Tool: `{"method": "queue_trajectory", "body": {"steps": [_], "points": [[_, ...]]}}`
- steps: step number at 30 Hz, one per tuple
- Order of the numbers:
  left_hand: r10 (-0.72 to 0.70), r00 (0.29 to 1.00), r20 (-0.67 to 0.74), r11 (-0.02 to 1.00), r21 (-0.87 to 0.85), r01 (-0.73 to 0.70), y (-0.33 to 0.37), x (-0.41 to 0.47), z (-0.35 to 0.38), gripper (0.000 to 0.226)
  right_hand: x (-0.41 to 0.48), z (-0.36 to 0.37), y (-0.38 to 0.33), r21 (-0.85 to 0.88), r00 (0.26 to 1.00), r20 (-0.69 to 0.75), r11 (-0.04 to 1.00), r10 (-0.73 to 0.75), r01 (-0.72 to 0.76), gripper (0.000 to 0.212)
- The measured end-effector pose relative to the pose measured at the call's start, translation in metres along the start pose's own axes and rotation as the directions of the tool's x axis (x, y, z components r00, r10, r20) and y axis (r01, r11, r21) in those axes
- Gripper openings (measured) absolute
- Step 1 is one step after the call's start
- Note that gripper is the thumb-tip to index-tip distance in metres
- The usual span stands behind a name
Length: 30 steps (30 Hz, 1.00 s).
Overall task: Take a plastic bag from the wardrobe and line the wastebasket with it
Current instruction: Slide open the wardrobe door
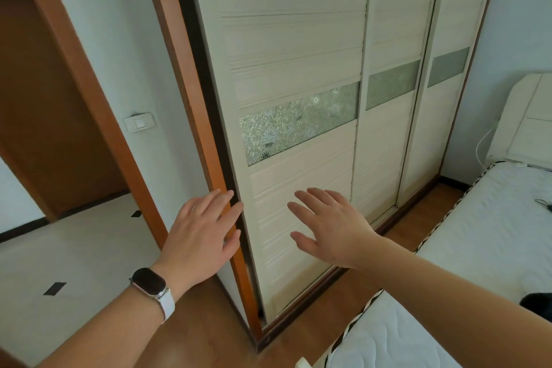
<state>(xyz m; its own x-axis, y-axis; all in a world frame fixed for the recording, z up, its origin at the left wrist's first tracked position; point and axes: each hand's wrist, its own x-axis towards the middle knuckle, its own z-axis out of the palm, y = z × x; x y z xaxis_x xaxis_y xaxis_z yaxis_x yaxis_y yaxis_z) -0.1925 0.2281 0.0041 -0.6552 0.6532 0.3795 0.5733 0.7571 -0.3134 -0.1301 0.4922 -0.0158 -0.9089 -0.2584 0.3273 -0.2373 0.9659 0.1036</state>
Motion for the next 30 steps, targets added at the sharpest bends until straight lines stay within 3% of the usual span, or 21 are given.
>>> {"method": "queue_trajectory", "body": {"steps": [13,24,30], "points": [[-0.008,0.994,-0.107,1.0,0.002,0.008,-0.056,0.105,0.038,0.048,0.105,0.032,0.043,0.008,0.968,-0.248,0.999,-0.04,0.044,0.054],[0.045,0.937,-0.346,0.998,-0.036,-0.061,-0.144,0.22,0.074,0.047,0.246,0.04,0.058,-0.014,0.935,-0.352,0.998,0.053,-0.062,0.056],[0.067,0.91,-0.41,0.995,-0.037,-0.09,-0.17,0.256,0.087,0.043,0.297,0.053,0.054,0.016,0.915,-0.384,0.992,0.123,-0.126,0.056]]}}
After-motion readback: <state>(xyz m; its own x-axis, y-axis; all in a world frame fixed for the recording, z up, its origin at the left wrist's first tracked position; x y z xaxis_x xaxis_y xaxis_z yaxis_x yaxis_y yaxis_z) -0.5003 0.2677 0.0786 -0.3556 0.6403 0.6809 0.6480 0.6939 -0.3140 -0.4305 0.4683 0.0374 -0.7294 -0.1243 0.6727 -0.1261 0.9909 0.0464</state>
